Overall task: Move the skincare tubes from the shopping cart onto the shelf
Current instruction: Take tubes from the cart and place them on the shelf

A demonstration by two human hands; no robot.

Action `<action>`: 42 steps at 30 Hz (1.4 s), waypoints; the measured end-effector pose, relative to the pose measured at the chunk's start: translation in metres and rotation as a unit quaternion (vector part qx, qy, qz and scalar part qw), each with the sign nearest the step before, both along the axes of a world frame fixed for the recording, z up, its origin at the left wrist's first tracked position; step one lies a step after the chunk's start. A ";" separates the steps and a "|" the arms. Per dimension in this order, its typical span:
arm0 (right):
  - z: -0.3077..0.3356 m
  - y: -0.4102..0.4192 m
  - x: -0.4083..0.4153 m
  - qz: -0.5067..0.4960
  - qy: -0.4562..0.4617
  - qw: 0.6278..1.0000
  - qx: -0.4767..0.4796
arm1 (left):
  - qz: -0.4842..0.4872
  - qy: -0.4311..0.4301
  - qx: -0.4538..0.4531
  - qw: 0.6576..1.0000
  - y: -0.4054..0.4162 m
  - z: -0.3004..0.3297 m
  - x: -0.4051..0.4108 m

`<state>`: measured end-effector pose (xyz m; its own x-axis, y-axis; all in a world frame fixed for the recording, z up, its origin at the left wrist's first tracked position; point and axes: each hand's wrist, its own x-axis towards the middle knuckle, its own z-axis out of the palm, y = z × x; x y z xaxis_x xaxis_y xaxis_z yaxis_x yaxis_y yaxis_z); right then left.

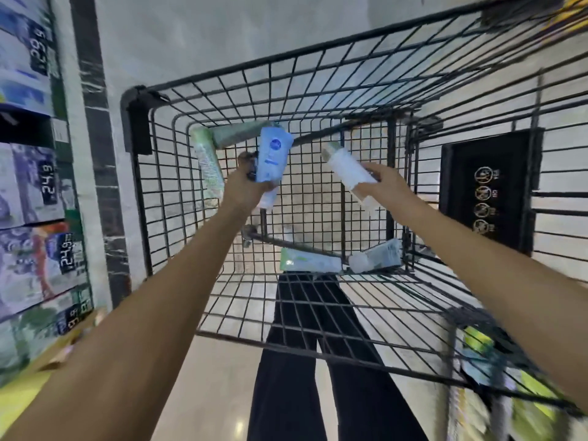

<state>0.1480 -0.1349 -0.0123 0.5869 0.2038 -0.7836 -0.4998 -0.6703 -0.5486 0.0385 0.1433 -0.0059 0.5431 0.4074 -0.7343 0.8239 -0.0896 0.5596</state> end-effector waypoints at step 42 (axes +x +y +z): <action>0.512 -0.171 -0.402 -0.626 -0.215 0.669 0.337 | -0.276 -0.242 -0.350 0.862 -0.255 0.480 -0.197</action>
<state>-0.2537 -0.3060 0.4997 0.7697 -0.4374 -0.4650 -0.1364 0.5988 -0.7892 -0.1581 -0.1114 0.4741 0.8234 -0.4629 -0.3281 0.4190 0.1061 0.9018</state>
